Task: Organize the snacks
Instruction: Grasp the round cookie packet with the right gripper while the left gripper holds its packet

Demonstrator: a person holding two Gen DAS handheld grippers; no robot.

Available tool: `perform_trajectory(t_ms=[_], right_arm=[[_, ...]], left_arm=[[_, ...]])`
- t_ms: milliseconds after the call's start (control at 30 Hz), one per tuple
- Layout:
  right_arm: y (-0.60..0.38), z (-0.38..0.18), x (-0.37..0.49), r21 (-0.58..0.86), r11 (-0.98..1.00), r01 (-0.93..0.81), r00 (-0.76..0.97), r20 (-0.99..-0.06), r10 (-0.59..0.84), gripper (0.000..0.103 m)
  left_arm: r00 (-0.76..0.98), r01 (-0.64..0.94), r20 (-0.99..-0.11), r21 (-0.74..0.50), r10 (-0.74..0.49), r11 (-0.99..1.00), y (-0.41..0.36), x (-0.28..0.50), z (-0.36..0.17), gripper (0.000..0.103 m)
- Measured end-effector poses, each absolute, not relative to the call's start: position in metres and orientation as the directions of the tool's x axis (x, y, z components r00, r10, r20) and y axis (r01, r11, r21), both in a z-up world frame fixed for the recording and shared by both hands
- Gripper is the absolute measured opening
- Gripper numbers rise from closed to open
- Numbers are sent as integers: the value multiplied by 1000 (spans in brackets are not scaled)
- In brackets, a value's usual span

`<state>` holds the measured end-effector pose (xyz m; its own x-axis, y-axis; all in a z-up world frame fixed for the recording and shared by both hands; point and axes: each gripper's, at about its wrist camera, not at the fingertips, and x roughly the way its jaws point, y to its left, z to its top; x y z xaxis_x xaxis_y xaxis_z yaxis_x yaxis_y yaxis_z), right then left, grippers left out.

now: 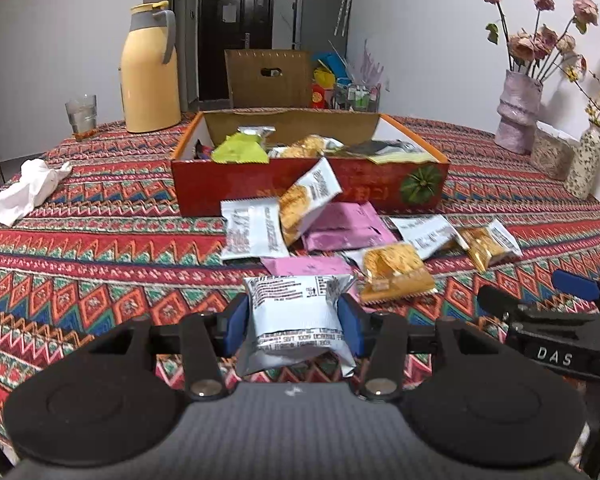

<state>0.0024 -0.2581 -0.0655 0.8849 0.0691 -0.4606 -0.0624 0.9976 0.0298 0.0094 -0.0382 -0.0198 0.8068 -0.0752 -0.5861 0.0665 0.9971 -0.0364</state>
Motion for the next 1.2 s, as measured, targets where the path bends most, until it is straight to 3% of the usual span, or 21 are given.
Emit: perform_trajectory(t_ms=[933, 1033, 1200], right_arm=[[-181, -64, 65, -33, 989, -147, 856, -505, 110, 103], [-174, -67, 71, -43, 988, -147, 852, -512, 105, 100], [-170, -70, 79, -48, 988, -146, 840, -534, 98, 88]], left_arm=[[934, 49, -351, -56, -66, 997, 17, 81, -25, 50], [934, 63, -349, -56, -79, 996, 17, 85, -31, 50], [933, 72, -346, -76, -94, 994, 19, 85, -35, 50]])
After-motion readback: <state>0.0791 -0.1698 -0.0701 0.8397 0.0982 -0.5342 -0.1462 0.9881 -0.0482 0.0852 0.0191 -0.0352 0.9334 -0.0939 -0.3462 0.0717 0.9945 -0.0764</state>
